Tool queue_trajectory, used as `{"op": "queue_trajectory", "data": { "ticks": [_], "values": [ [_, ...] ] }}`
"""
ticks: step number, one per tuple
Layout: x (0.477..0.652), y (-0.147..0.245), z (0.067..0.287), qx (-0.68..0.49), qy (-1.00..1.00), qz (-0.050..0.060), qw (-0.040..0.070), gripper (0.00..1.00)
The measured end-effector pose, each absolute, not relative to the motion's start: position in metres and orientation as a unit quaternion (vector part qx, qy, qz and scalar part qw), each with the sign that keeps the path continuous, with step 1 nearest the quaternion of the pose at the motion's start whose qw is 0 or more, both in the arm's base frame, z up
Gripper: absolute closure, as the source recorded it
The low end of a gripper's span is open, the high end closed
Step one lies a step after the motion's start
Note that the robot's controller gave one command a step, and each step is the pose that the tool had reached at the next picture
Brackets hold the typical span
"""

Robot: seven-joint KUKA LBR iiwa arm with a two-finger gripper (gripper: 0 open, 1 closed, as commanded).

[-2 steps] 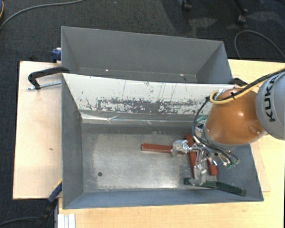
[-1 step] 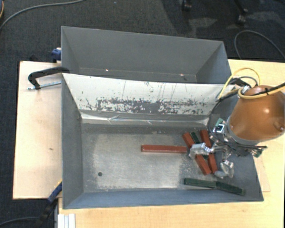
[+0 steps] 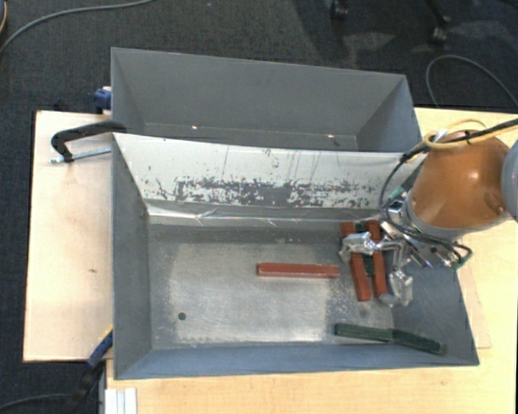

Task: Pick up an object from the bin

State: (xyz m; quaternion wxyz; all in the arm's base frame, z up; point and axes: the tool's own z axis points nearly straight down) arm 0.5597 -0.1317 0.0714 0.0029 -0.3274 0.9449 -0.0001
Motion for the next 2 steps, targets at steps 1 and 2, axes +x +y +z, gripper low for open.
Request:
{"op": "queue_trajectory", "data": {
  "ticks": [1, 2],
  "values": [
    [0.56, -0.13, 0.072, -0.329, 0.944, 0.001, 0.003, 1.0],
    [0.545, -0.128, 0.205, -0.332, 0.943, -0.003, 0.006, 1.0]
  ]
}}
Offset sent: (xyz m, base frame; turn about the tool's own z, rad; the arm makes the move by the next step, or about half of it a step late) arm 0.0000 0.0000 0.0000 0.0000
